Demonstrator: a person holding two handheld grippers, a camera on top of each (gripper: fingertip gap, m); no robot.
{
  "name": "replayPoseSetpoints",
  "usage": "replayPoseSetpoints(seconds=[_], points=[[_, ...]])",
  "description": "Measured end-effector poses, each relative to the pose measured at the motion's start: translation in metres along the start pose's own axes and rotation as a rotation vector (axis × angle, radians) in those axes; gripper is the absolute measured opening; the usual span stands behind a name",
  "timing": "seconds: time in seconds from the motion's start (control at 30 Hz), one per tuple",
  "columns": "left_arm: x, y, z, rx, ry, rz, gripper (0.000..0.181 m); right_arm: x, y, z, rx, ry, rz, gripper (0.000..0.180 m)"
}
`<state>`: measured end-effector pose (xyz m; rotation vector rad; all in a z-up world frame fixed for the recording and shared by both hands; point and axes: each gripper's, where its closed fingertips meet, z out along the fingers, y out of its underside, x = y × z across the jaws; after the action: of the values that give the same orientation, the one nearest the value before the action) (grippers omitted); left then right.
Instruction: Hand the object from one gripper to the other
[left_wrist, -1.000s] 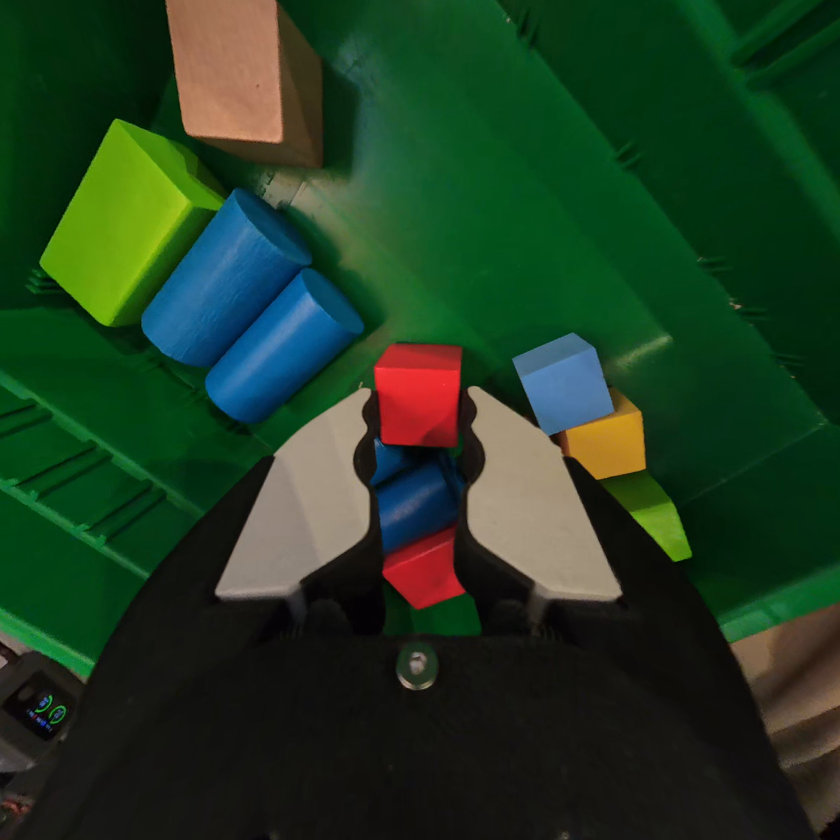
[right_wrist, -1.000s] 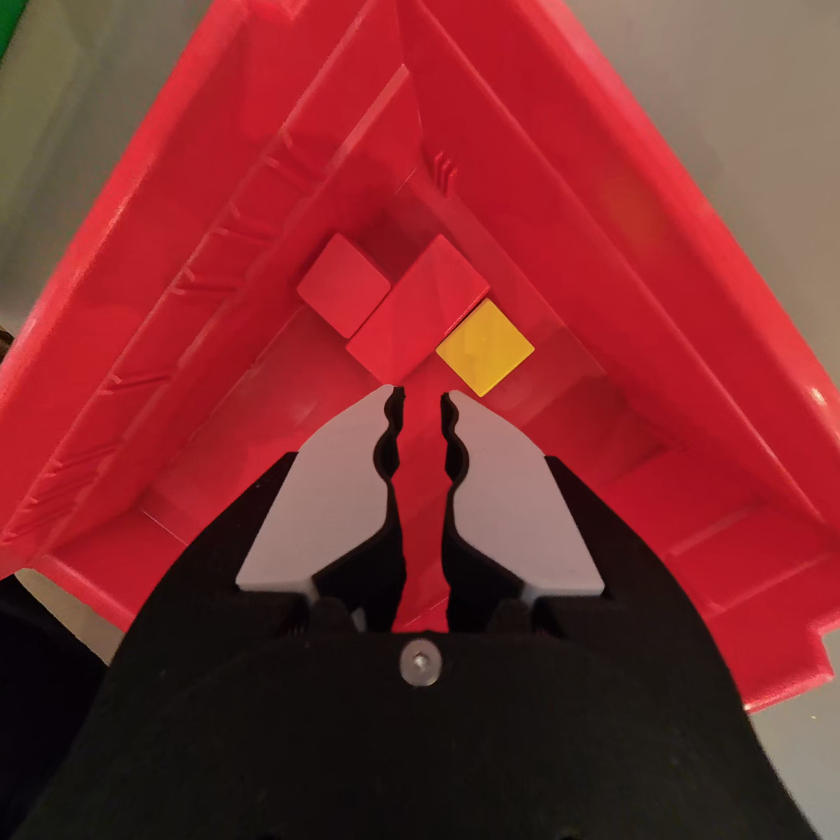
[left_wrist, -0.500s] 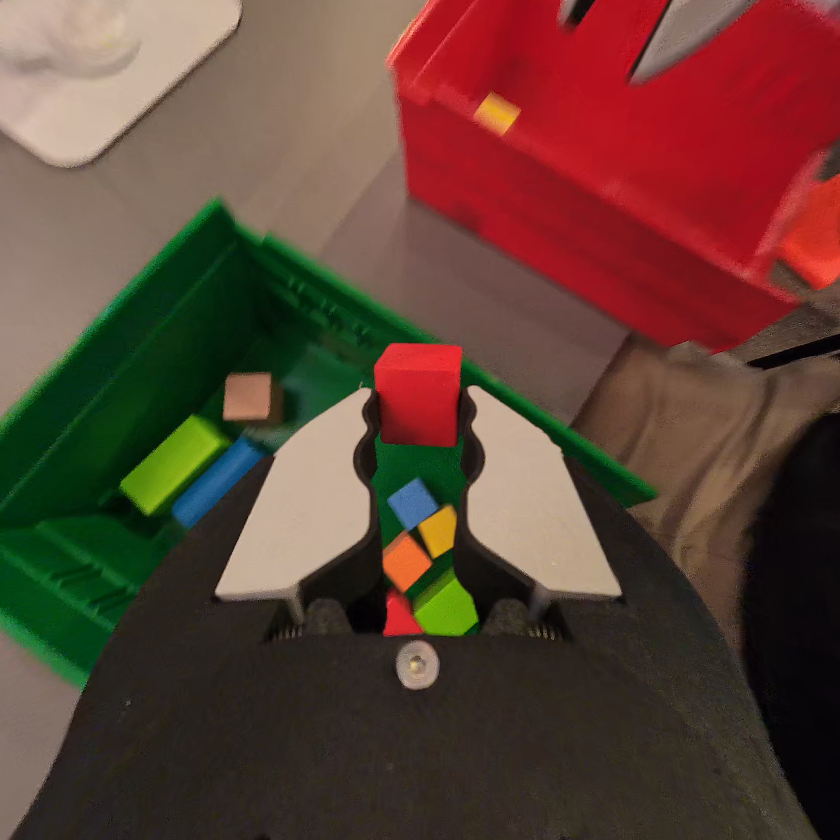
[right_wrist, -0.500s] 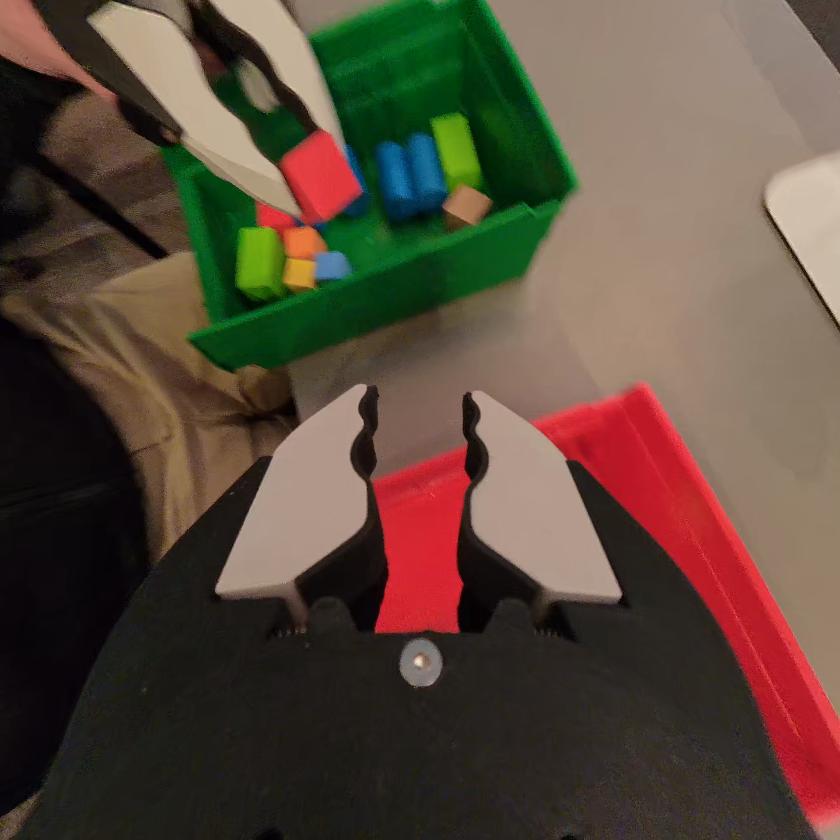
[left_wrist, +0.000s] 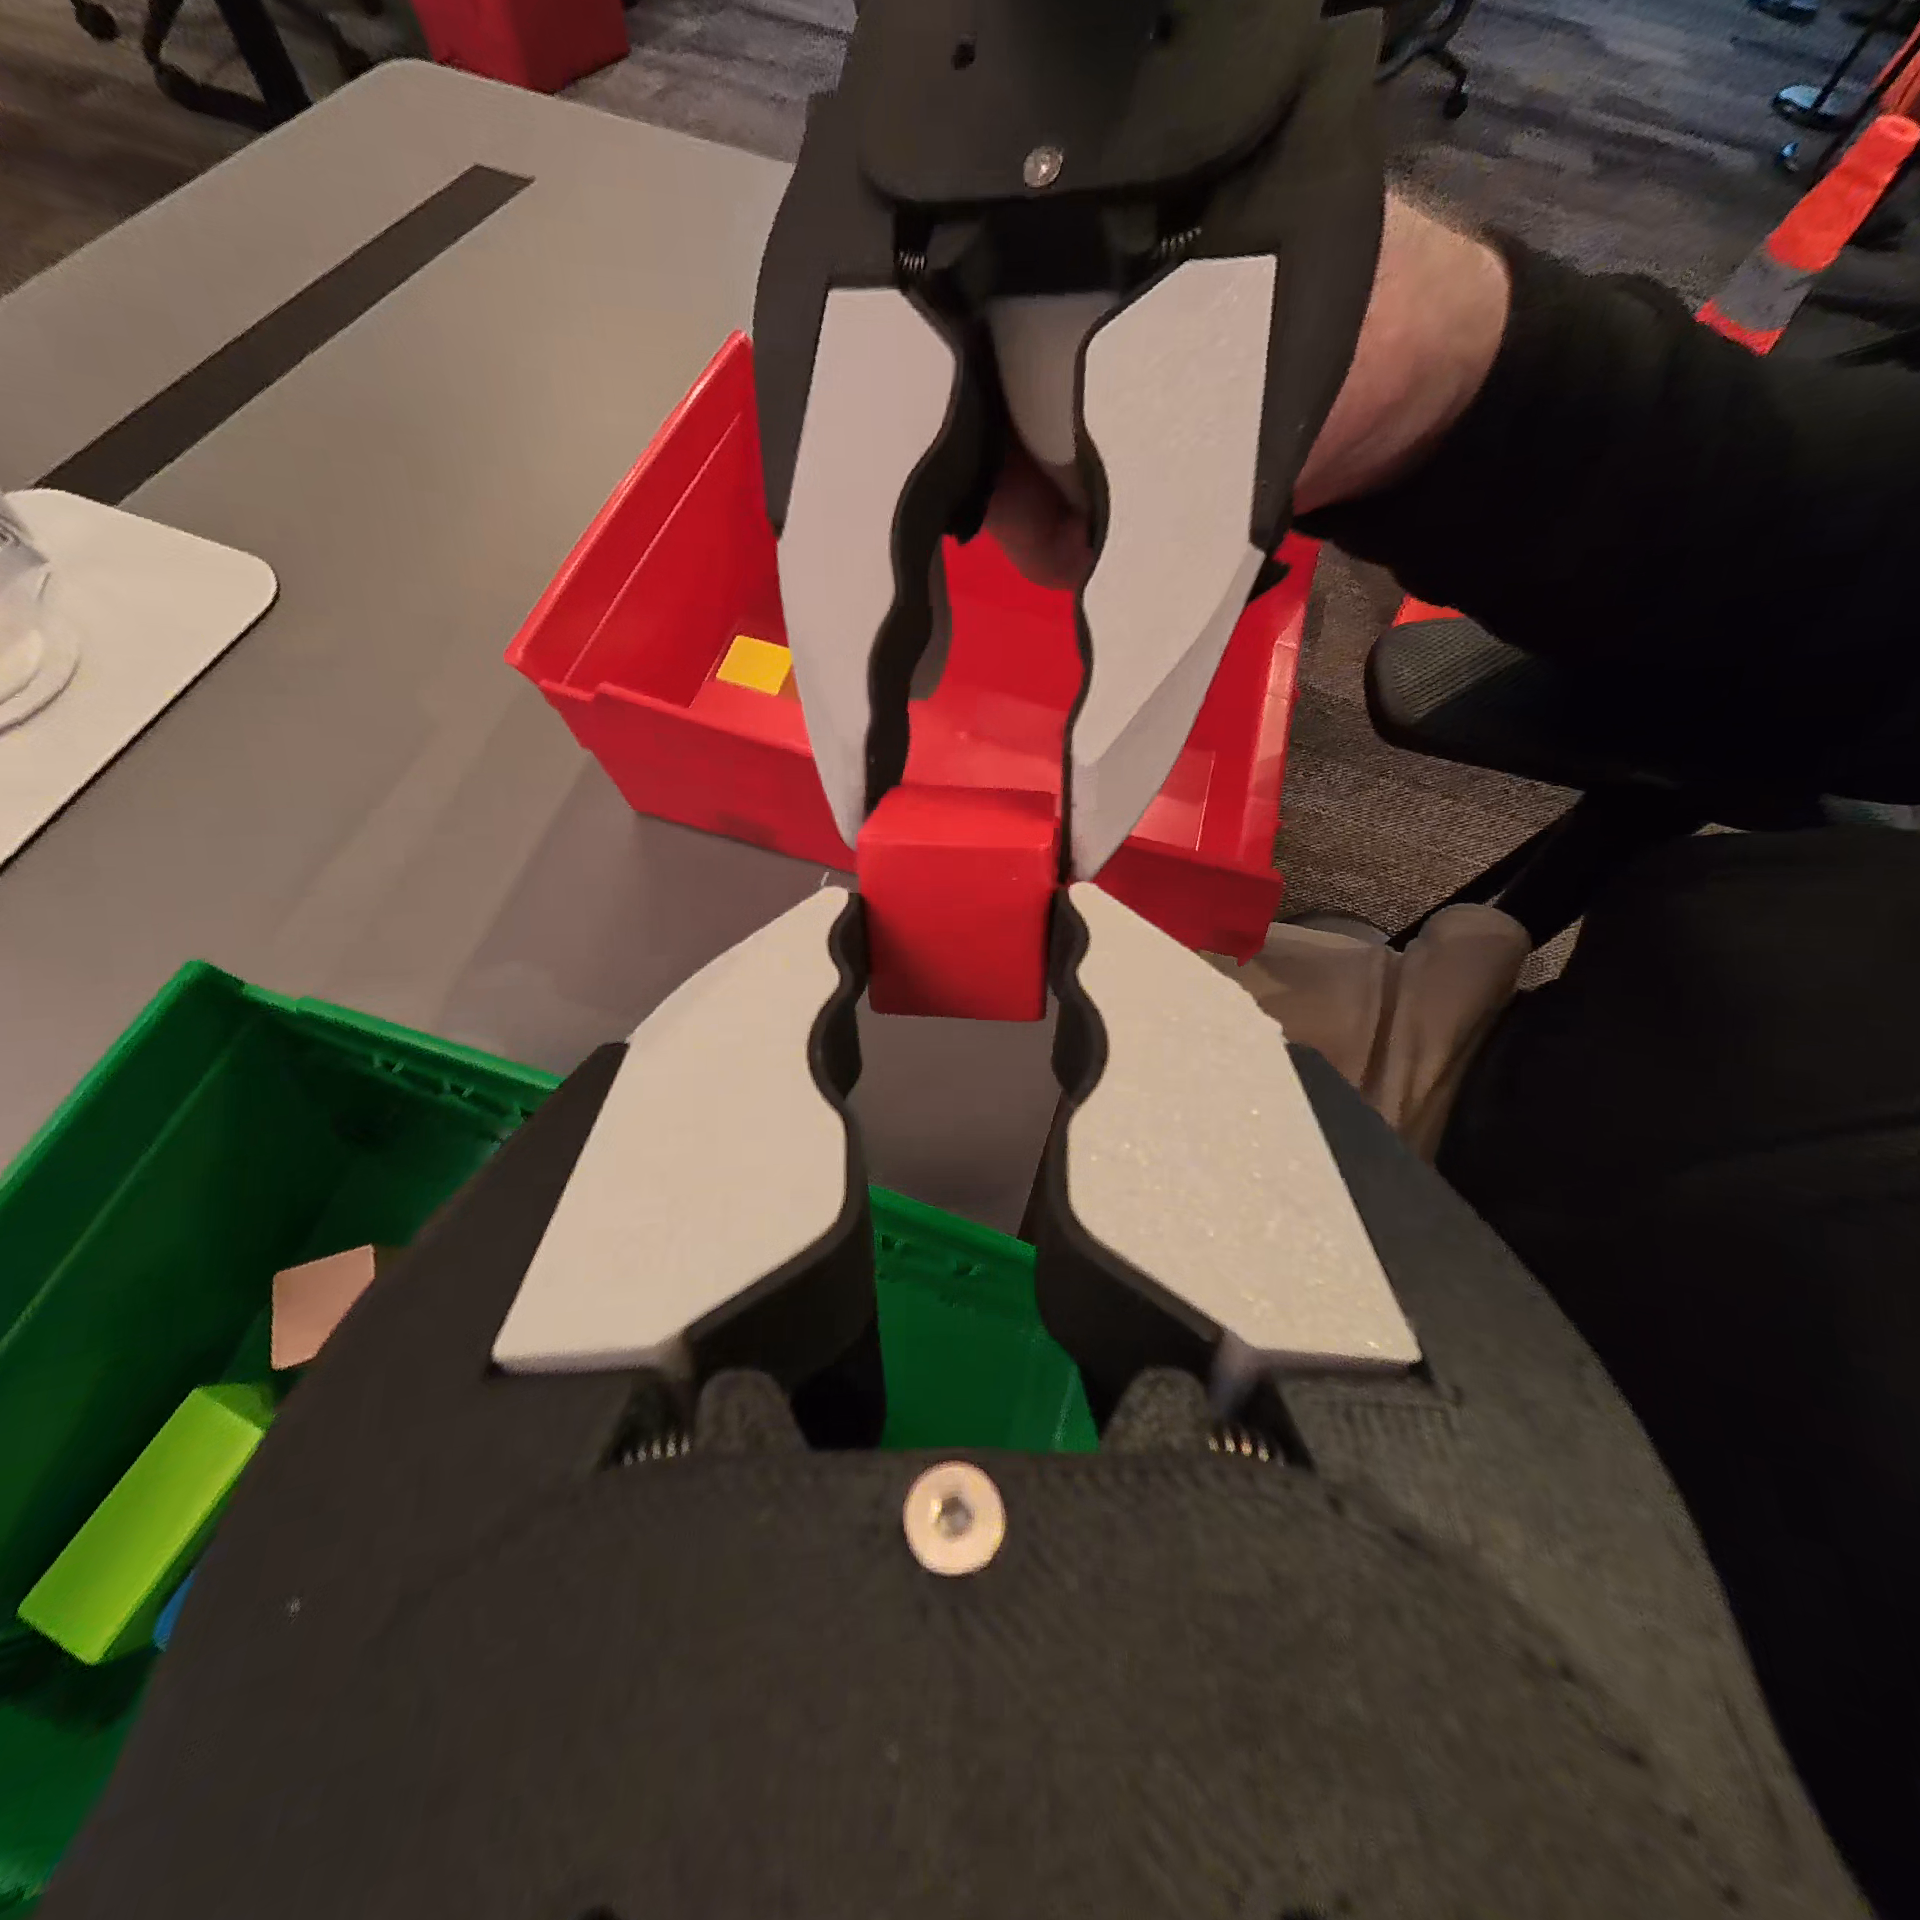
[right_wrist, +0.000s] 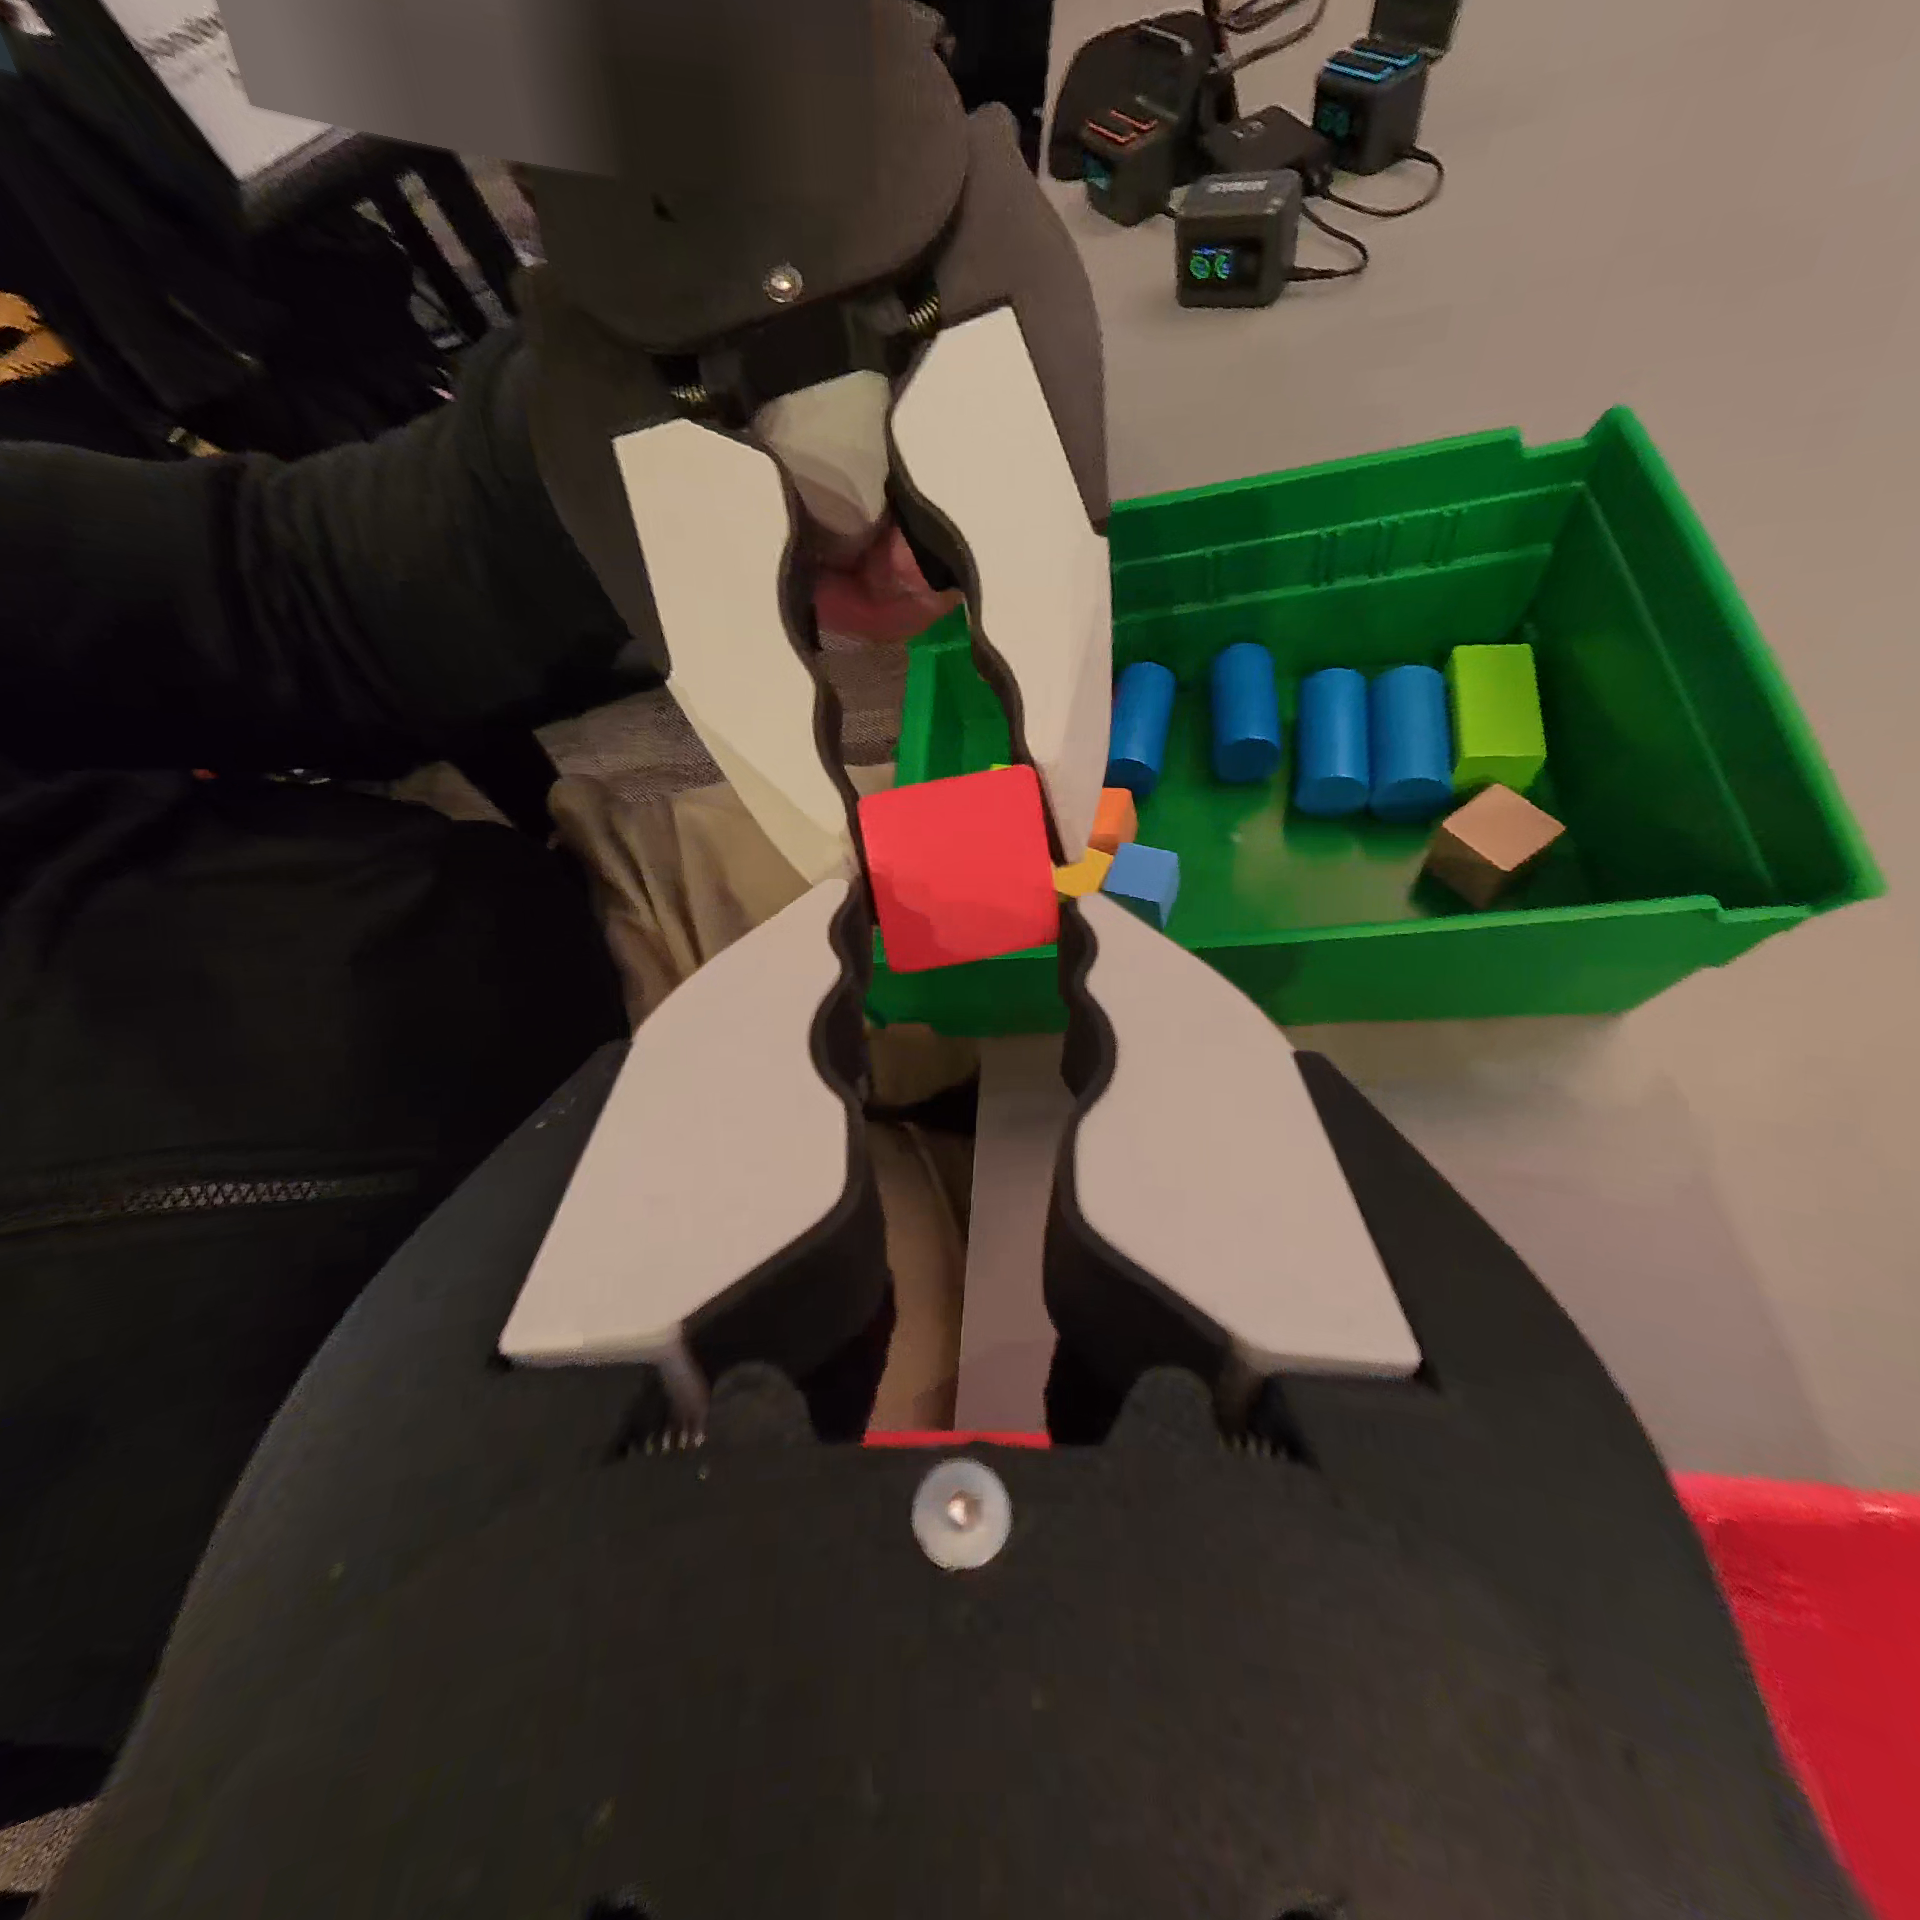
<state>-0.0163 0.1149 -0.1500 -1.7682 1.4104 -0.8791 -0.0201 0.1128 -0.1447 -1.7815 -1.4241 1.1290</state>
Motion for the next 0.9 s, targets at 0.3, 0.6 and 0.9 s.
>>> replayPoseSetpoints(seconds=[0.3,0.6,0.9], points=[[0.006,-0.006,0.000,0.037,0.031,-0.005,0.033,-0.005,-0.001,-0.005,0.016,-0.034,0.013,0.032],[-0.002,-0.011,-0.007,0.083,0.014,-0.037,0.036,0.006,-0.004,-0.027,0.030,0.035,0.051,0.032],[-0.018,-0.004,-0.014,0.057,-0.057,-0.027,0.023,0.091,0.091,-0.104,-0.366,0.506,0.236,0.032]])
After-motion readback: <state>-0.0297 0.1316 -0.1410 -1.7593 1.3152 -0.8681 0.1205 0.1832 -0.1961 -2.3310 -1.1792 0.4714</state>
